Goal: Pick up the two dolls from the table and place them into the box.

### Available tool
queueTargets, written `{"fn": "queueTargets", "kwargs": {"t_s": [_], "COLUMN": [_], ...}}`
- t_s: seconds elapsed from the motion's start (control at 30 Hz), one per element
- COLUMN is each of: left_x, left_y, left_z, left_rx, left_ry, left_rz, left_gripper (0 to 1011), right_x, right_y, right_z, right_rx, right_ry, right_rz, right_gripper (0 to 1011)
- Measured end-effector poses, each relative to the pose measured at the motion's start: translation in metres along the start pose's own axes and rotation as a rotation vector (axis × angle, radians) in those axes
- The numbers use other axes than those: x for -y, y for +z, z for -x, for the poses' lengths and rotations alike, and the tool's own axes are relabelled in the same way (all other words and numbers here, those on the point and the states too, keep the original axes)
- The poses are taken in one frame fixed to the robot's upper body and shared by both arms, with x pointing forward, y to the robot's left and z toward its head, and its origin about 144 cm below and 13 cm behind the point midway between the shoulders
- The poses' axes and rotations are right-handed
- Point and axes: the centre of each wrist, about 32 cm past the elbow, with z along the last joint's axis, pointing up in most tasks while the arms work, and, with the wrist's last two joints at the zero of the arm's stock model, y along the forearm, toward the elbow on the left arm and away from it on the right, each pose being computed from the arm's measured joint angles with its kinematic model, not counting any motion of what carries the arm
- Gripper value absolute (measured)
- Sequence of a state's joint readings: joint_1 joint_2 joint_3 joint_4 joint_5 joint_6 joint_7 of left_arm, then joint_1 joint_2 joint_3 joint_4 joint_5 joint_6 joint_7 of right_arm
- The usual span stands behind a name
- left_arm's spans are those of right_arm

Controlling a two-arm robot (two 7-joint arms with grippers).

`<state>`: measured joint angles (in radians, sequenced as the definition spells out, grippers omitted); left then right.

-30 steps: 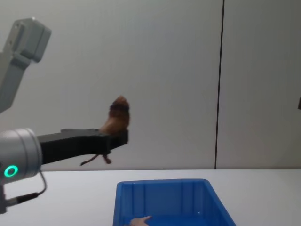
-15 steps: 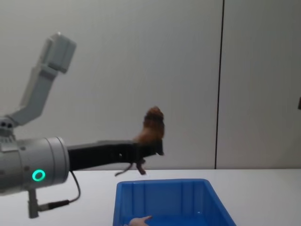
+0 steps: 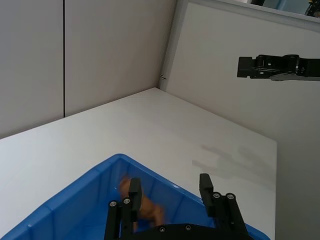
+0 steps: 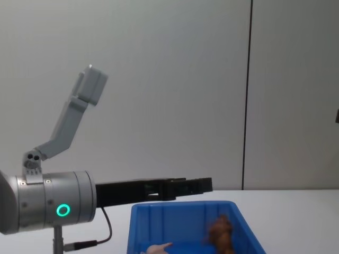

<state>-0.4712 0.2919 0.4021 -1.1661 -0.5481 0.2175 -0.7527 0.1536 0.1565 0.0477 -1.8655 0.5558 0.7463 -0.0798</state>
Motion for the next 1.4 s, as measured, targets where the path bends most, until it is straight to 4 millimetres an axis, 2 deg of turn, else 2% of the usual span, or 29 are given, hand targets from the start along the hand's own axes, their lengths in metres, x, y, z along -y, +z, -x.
{"fn": "queueTargets", "kwargs": {"t_s": [0.1, 0.13, 0.2, 0.3, 0.37, 0.97, 1.4], "left_x": [0.001, 0.002, 0.002, 0.002, 0.001, -0.017, -0.034], "left_y": [0.0, 0.0, 0.0, 0.002, 0.003, 0.022, 0.039], "left_z": [-0.002, -0.002, -0.002, -0.001, 0.0, 0.021, 0.043], "left_rx": [-0.006, -0.007, -0.005, 0.008, 0.017, 0.191, 0.364], "left_ry": [-0.01, -0.011, -0.011, -0.009, -0.004, 0.131, 0.287], "left_rz": [-0.002, -0.002, 0.0, 0.013, 0.021, 0.164, 0.298], "left_gripper": [770, 825, 861, 974, 1001, 1001, 1001], "right_x": [0.0, 0.0, 0.0, 0.0, 0.0, 0.0, -0.004], "right_y": [0.0, 0.0, 0.0, 0.0, 0.0, -0.001, -0.02], "right_z": [0.0, 0.0, 0.0, 0.0, 0.0, 0.0, 0.002], "right_rx": [0.0, 0.0, 0.0, 0.0, 0.0, 0.004, 0.075], "right_ry": [0.0, 0.0, 0.0, 0.0, 0.0, 0.001, 0.011], "right_rz": [0.0, 0.0, 0.0, 0.0, 0.0, -0.004, -0.07], "right_gripper": [1001, 1001, 1001, 1001, 1001, 1001, 1001]}}
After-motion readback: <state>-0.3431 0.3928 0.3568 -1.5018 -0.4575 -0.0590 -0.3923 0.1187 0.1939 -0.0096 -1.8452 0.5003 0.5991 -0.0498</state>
